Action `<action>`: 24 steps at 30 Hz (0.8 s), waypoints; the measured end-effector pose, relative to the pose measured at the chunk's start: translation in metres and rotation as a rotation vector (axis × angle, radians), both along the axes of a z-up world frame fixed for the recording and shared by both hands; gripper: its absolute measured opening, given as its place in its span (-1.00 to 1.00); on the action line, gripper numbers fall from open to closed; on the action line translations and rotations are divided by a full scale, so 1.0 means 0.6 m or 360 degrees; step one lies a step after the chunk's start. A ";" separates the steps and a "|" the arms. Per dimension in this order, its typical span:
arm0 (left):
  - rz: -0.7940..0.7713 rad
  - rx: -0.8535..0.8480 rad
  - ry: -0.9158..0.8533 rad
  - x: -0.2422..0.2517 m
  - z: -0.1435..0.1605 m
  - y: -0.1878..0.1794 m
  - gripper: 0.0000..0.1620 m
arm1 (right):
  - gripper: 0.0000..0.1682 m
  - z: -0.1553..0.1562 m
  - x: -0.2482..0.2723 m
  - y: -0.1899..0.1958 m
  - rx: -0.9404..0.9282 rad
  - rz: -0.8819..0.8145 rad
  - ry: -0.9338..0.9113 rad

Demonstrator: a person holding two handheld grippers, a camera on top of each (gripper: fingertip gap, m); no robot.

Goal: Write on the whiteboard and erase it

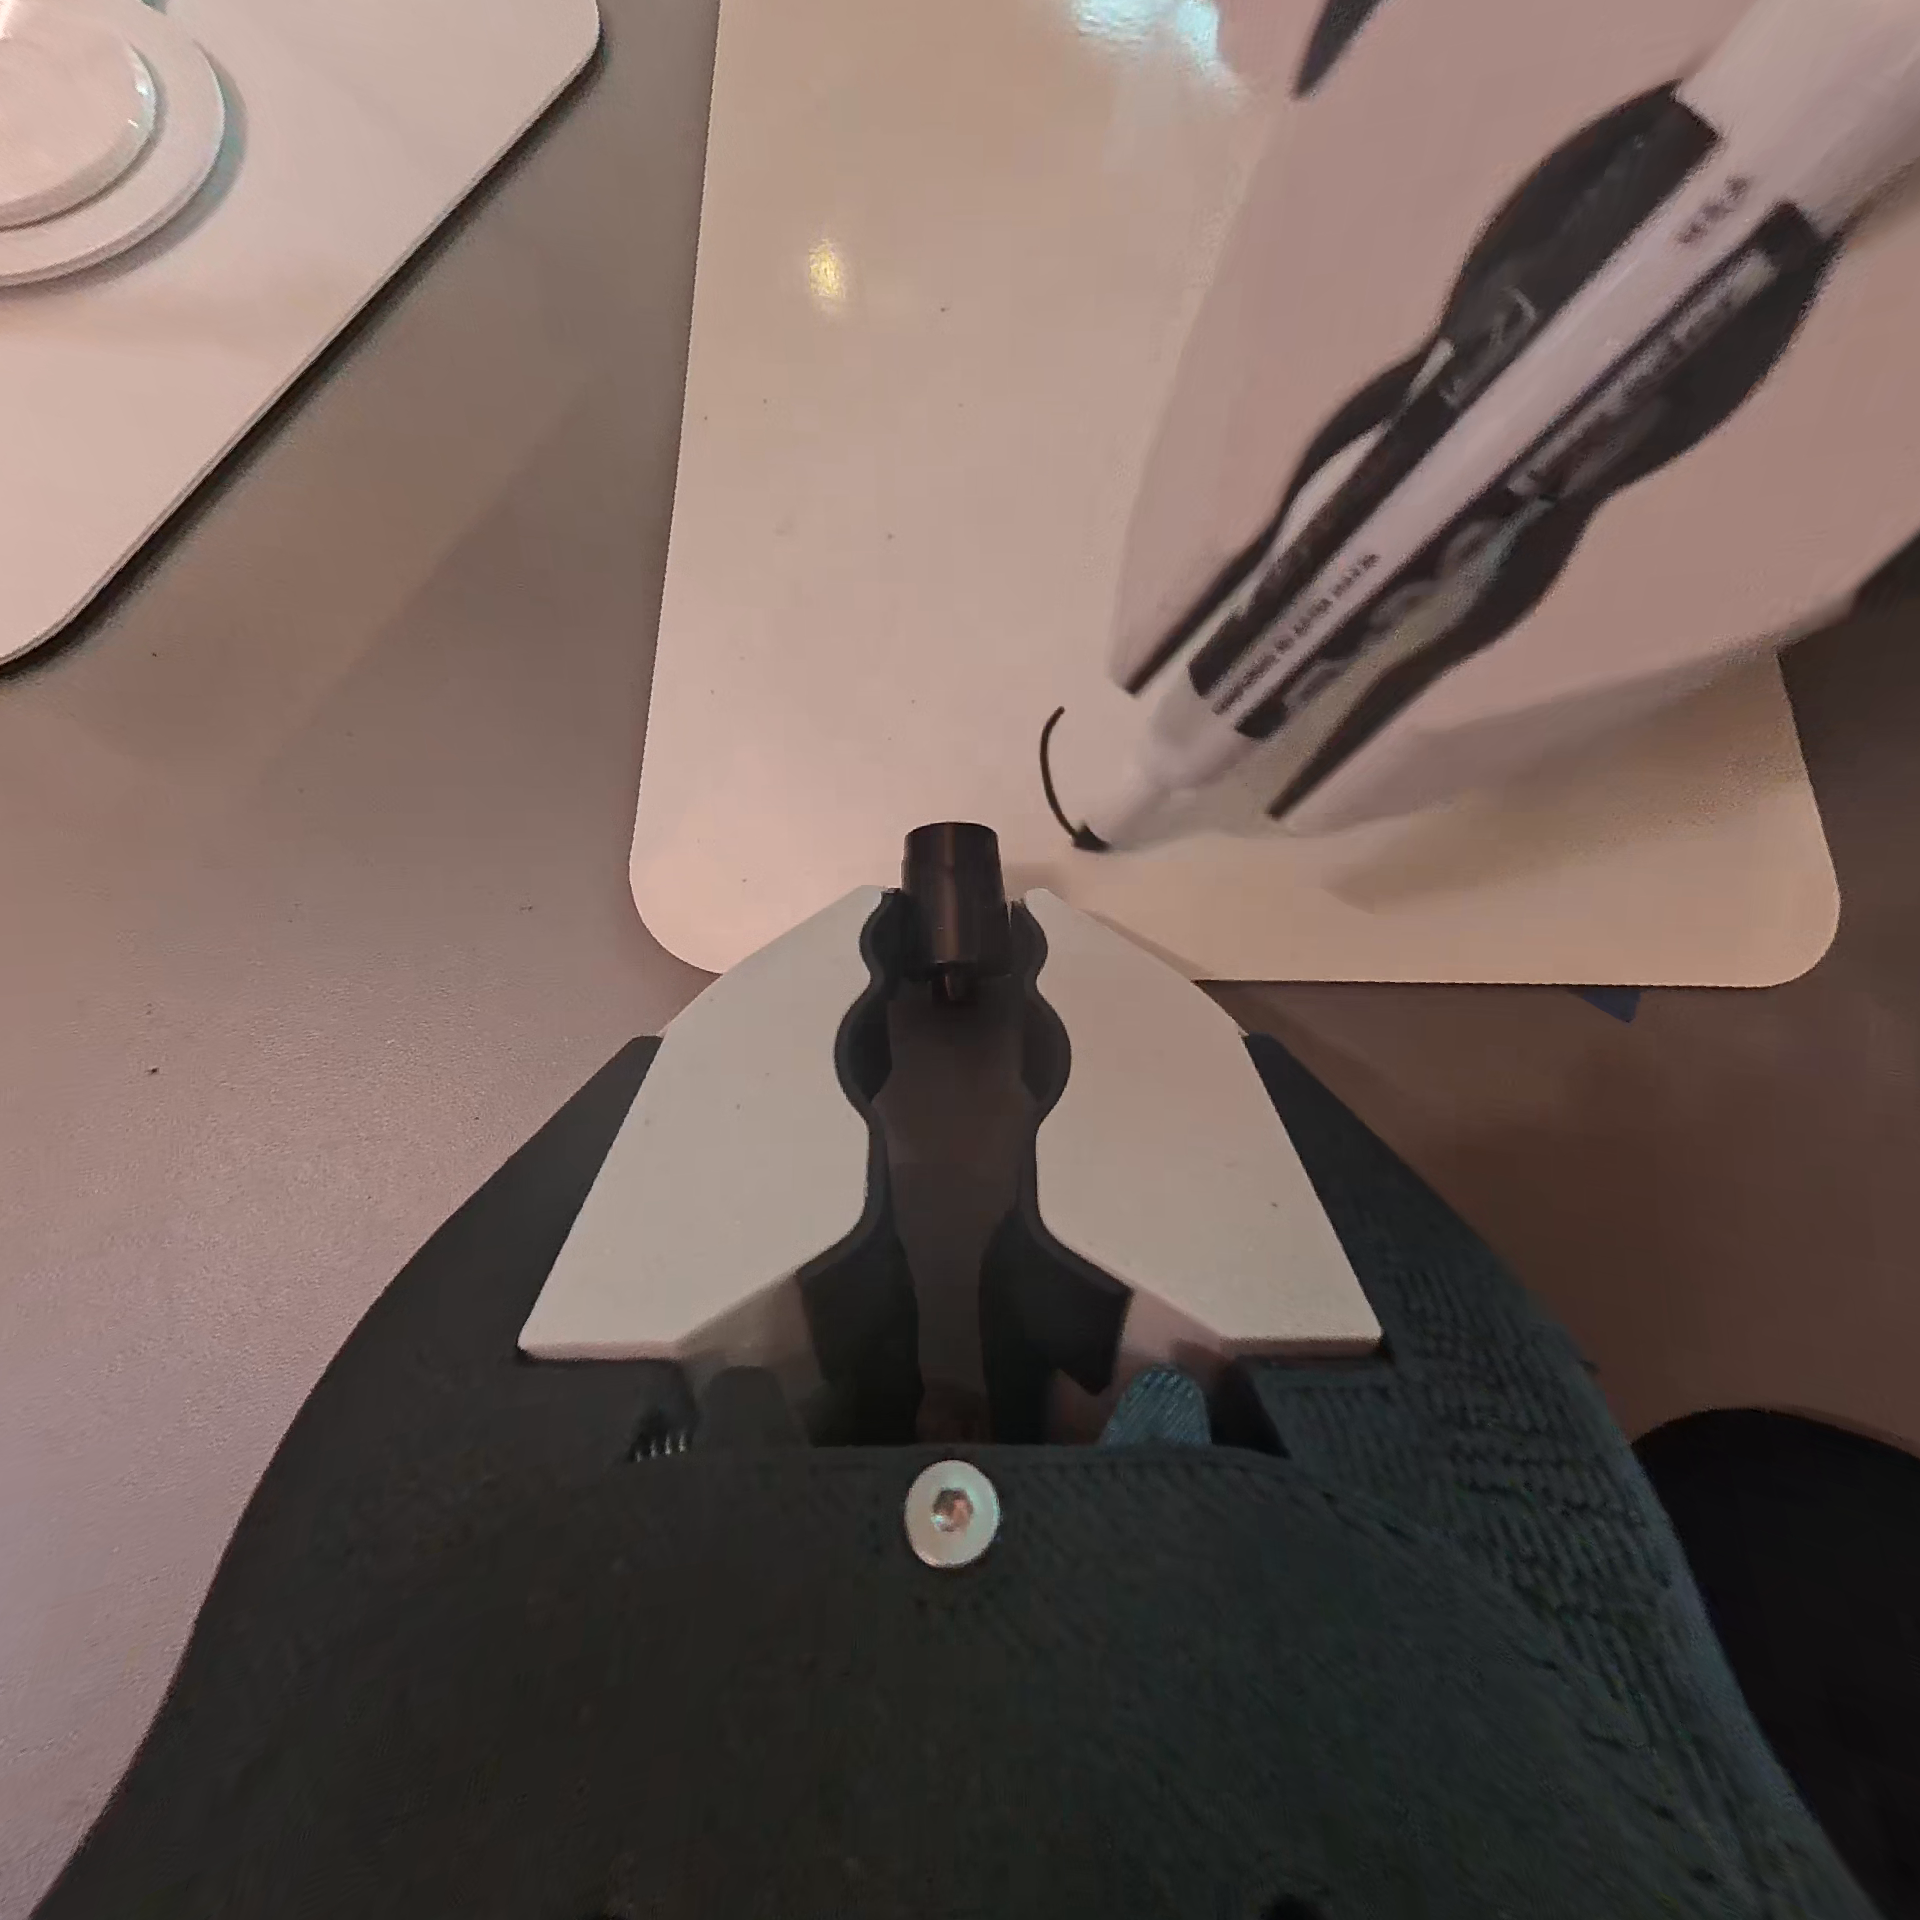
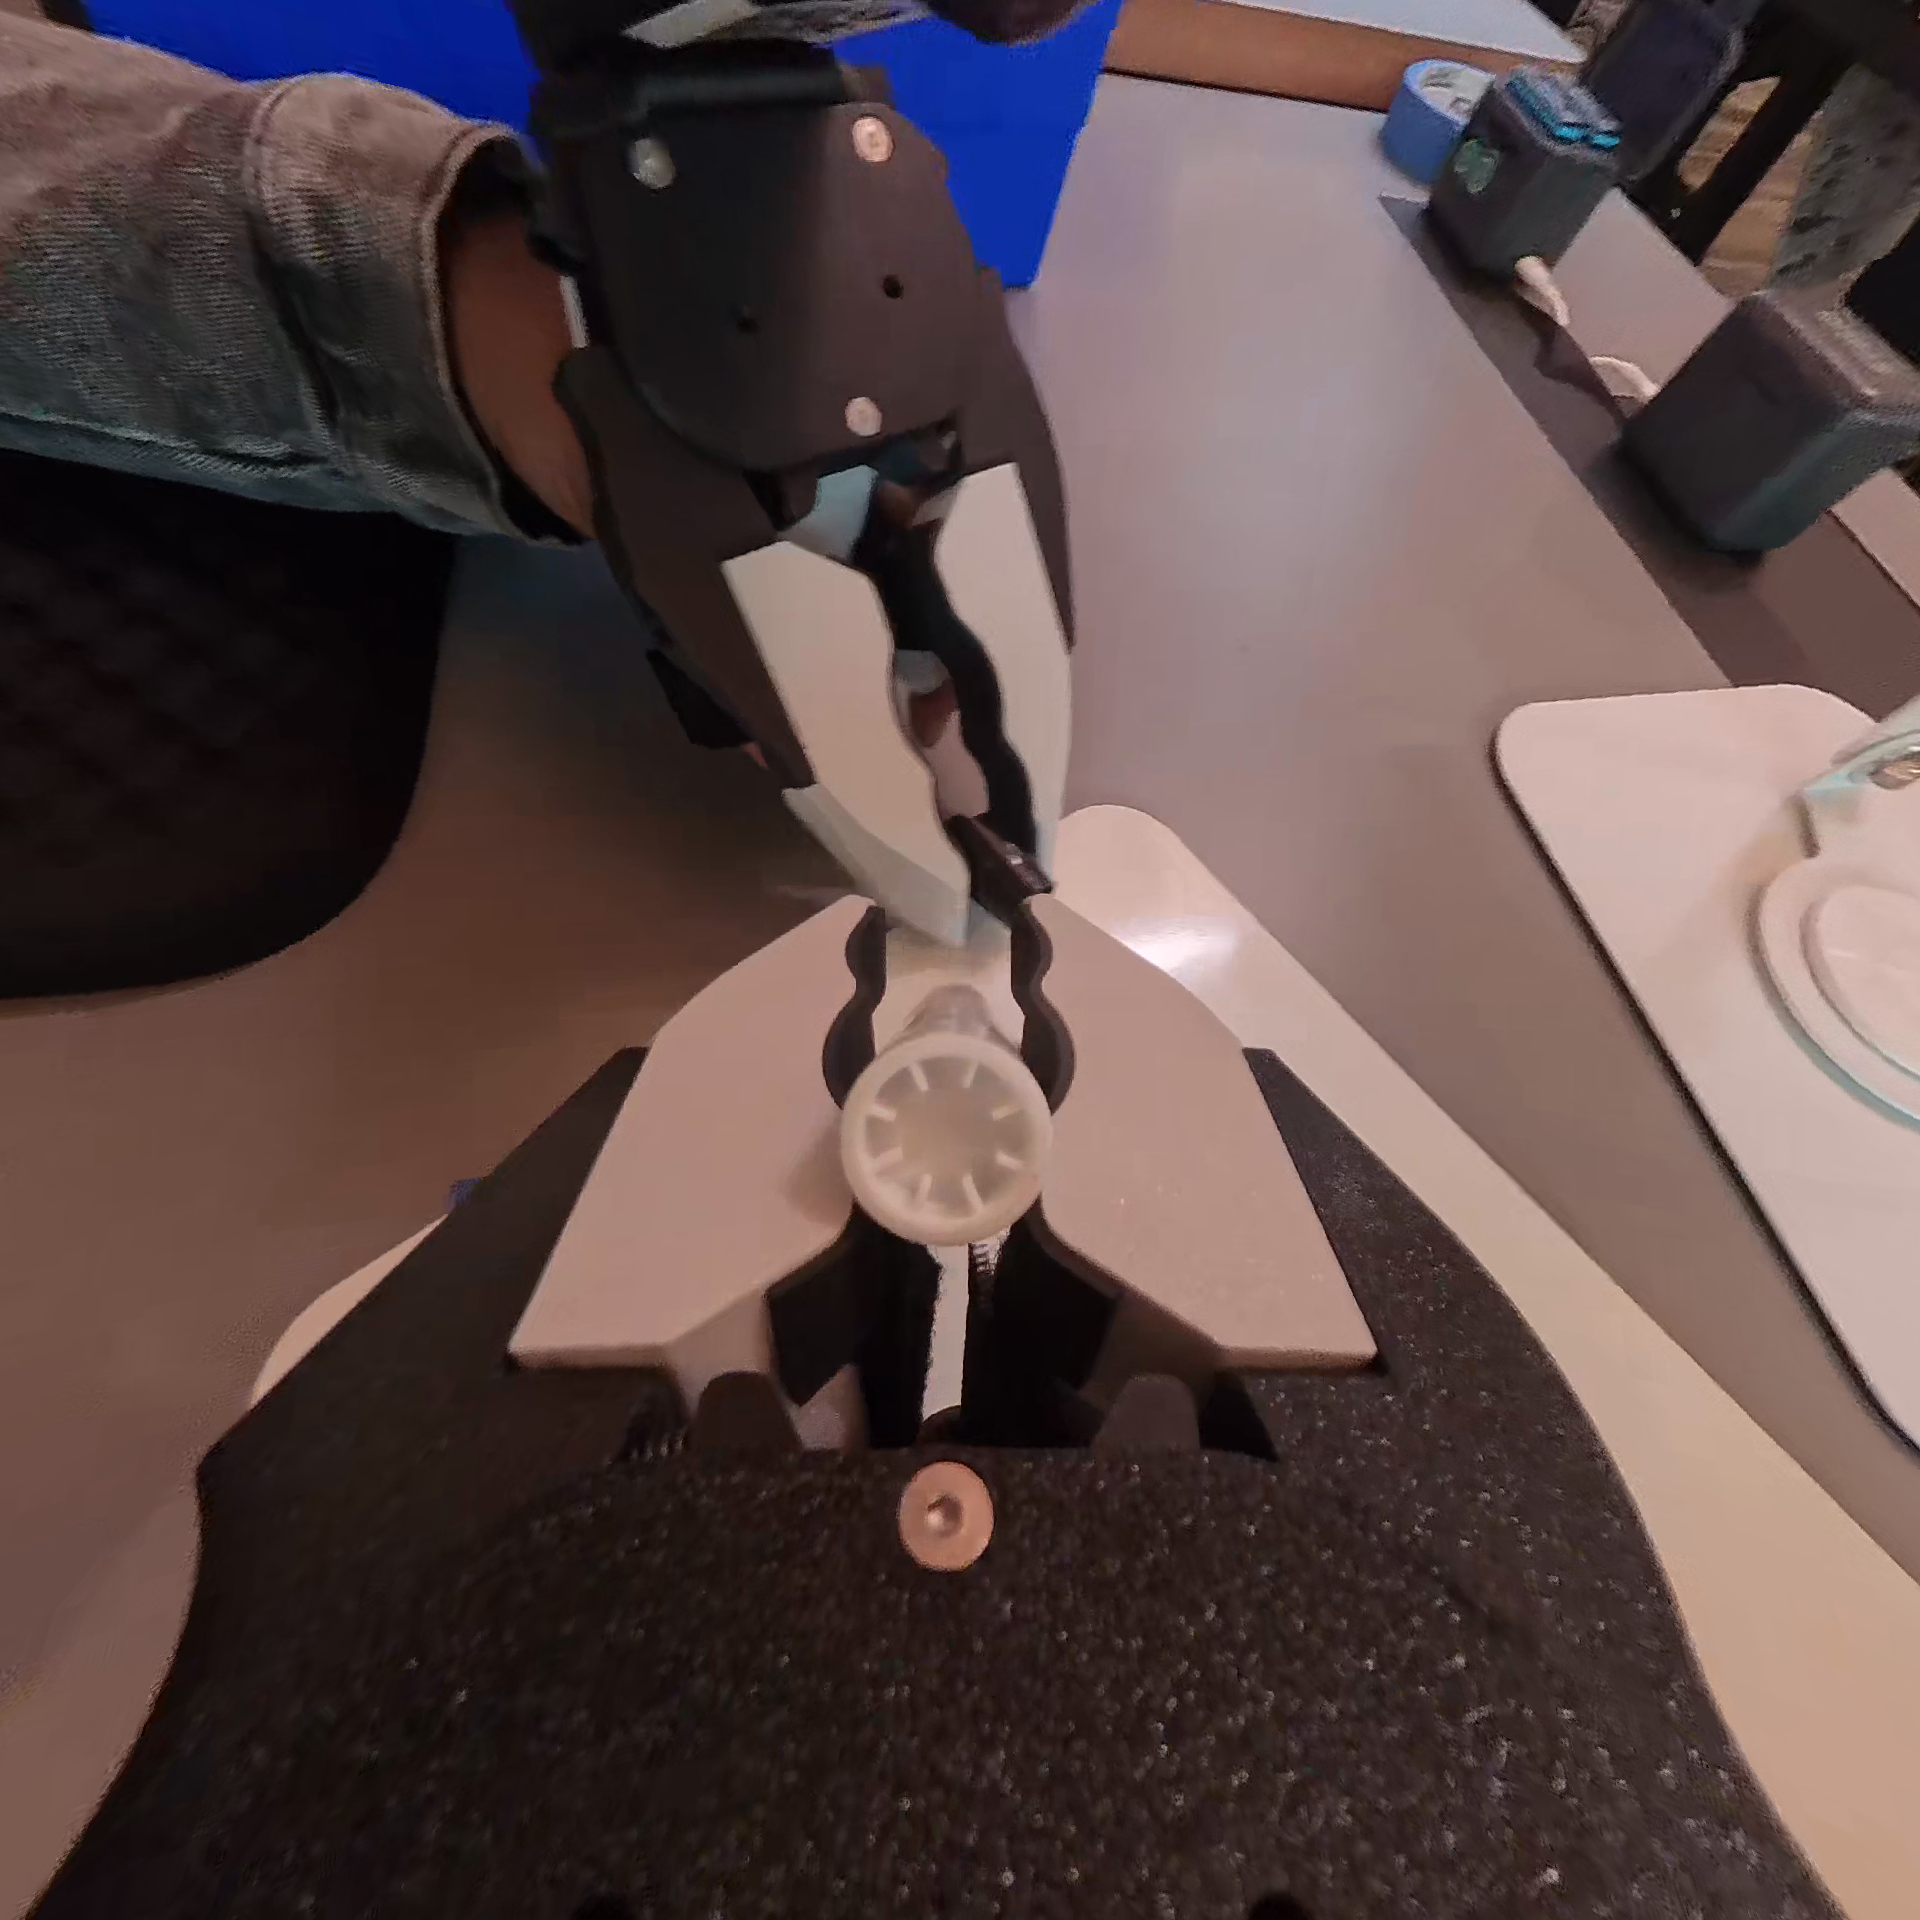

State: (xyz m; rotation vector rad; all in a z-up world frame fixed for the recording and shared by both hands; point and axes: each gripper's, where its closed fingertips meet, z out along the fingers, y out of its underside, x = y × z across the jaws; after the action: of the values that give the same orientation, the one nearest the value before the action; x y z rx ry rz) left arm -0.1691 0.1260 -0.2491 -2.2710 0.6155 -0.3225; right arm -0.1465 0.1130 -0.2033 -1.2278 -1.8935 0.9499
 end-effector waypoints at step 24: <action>-0.0008 0.0002 0.0003 0.000 0.000 0.000 -0.74 | -0.72 0.016 0.024 0.078 0.0110 -0.0151 -0.0059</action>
State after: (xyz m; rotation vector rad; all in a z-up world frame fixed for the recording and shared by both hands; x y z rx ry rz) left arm -0.1693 0.1259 -0.2489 -2.2693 0.6225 -0.3228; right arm -0.1318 0.1597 -0.1935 -1.2899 -1.8632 0.8102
